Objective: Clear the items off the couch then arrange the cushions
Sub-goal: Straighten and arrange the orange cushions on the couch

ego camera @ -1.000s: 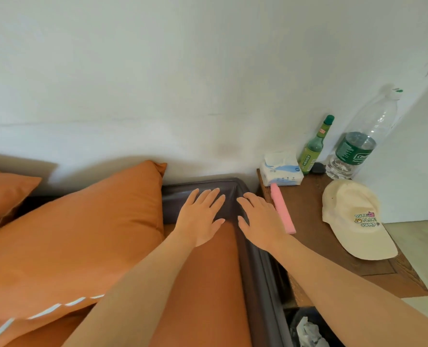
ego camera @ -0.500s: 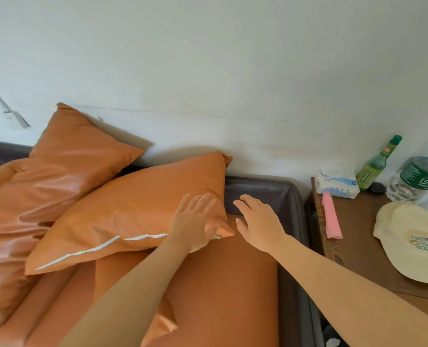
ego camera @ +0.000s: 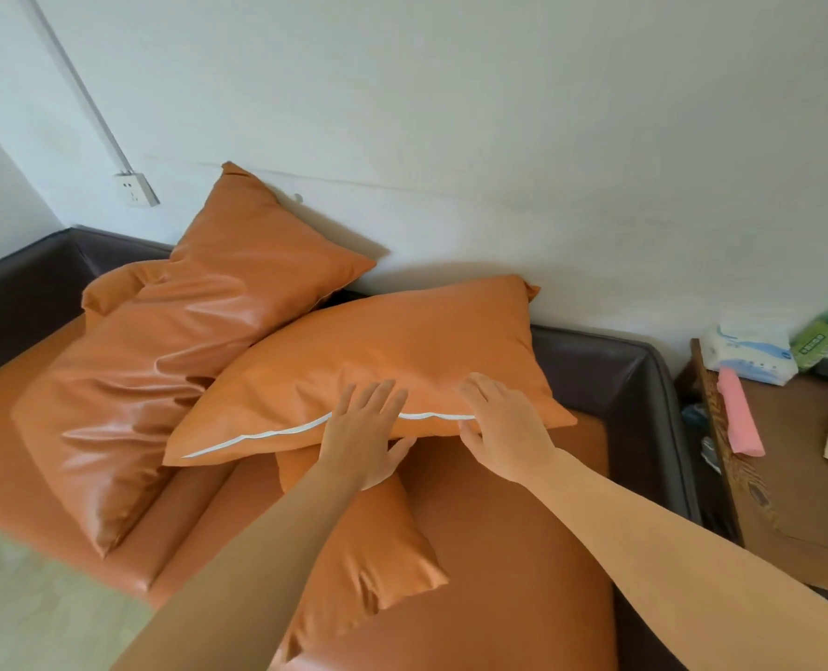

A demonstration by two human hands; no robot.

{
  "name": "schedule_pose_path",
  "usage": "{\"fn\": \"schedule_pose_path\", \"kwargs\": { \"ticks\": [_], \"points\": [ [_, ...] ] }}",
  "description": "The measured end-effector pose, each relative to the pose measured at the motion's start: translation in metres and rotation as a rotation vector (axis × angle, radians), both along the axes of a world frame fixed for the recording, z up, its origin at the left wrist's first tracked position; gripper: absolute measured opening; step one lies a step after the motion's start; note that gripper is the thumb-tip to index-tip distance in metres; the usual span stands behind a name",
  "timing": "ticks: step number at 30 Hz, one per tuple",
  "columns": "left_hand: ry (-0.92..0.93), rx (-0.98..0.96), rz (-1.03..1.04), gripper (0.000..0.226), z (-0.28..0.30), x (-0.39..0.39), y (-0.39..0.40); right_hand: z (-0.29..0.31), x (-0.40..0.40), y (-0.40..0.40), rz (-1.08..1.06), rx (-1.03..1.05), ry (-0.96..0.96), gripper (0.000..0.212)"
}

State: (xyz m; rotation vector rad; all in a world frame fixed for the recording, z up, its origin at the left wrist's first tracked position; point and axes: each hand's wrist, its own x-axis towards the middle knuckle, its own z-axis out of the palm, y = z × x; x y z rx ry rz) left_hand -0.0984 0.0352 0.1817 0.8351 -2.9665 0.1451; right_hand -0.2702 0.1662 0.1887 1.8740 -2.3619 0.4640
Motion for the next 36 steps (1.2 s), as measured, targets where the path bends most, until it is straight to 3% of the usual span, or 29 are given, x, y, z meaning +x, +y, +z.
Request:
{"fn": "schedule_pose_path", "kwargs": {
  "ticks": [11,16,26,36],
  "points": [
    [-0.062,0.003,0.05,0.07,-0.004,0.066,-0.072,-0.011,0.056,-0.061,-0.009,0.067,-0.013,0.049],
    [-0.061,0.037,0.076,0.072,-0.009,0.048,-0.099,-0.007,0.034,-0.095,-0.034,0.149,0.072,0.053],
    [-0.141,0.091,0.121,0.073,-0.022,-0.004,-0.18,-0.014,-0.031,-0.162,-0.051,0.375,0.049,0.074],
    [-0.105,0.248,0.12,0.083,-0.047,-0.048,-0.256,-0.03,-0.052,-0.239,-0.129,0.435,-0.012,0.086]
  ]
}}
